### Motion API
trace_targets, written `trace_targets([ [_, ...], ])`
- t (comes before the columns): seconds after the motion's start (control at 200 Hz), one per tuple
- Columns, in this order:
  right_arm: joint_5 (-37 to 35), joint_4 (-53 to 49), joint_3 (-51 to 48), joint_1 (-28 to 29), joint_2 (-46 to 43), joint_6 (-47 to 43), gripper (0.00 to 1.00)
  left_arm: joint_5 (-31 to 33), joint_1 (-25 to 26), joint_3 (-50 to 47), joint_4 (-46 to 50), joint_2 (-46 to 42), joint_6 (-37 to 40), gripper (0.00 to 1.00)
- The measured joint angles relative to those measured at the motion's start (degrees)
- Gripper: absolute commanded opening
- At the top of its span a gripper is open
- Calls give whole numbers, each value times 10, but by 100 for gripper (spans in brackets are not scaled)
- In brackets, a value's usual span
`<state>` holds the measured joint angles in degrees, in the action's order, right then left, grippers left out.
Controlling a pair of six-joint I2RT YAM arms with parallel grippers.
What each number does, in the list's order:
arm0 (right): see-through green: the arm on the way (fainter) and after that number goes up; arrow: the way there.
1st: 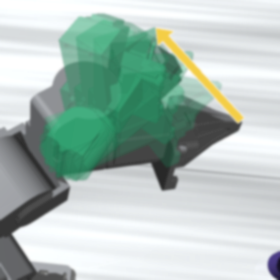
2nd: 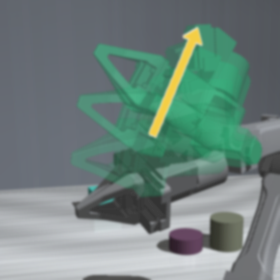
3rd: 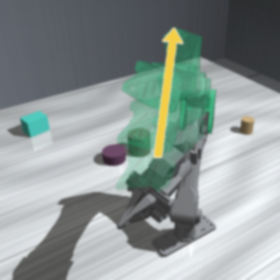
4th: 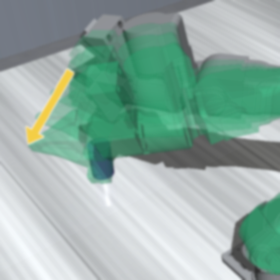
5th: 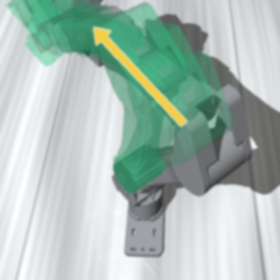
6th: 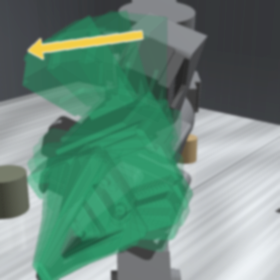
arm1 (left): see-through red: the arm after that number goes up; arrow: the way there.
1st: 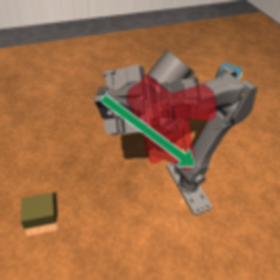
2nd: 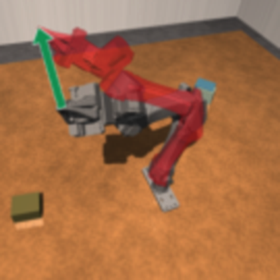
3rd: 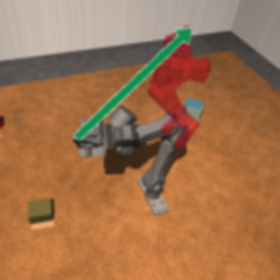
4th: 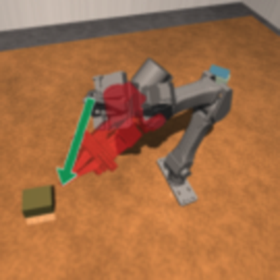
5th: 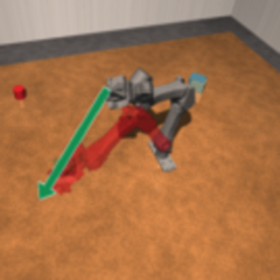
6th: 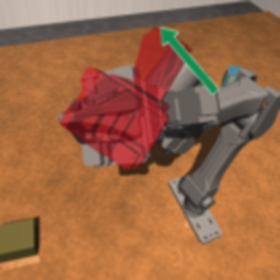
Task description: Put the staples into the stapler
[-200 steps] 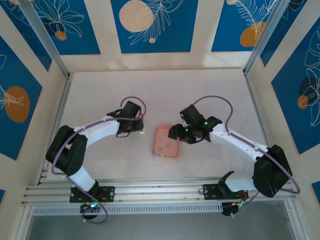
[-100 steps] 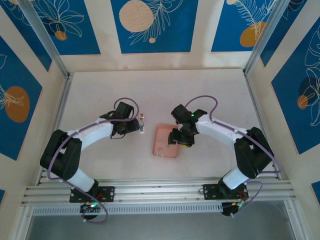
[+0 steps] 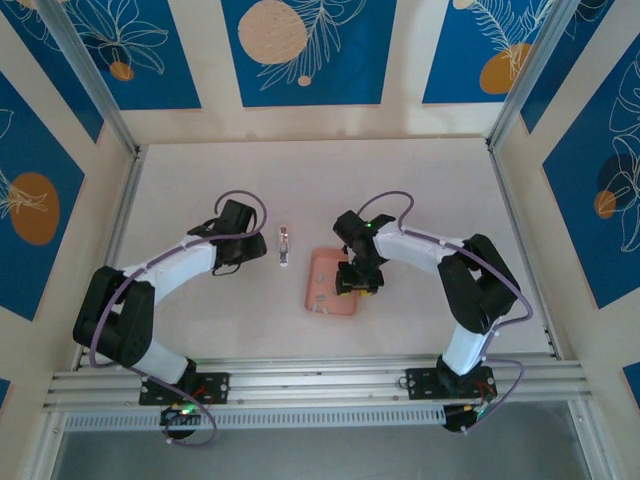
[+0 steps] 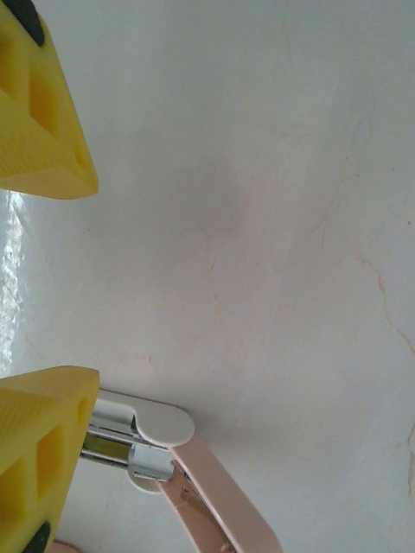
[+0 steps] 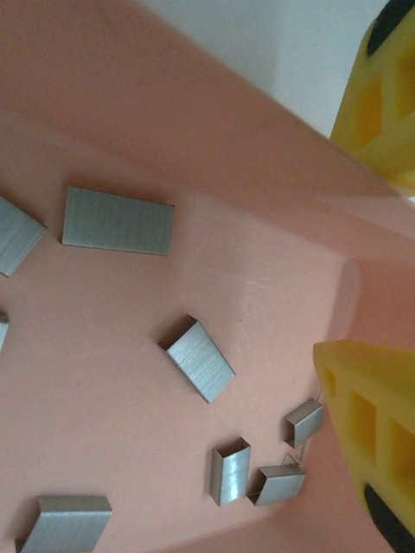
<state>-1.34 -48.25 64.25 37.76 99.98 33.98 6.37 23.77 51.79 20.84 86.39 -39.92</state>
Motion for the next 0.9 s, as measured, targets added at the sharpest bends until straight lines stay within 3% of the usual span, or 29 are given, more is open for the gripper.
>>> trace_targets([
  [0.445, -31, 1, 17, -11, 24, -94, 19, 23, -20, 1, 11, -2, 30, 53],
  [0.835, -77, -2, 44, -27, 31, -196, 17, 41, -28, 4, 10, -6, 72, 52],
  [0.9, -83, -4, 44, -31, 31, -209, 20, 42, -29, 4, 9, -9, 76, 52],
])
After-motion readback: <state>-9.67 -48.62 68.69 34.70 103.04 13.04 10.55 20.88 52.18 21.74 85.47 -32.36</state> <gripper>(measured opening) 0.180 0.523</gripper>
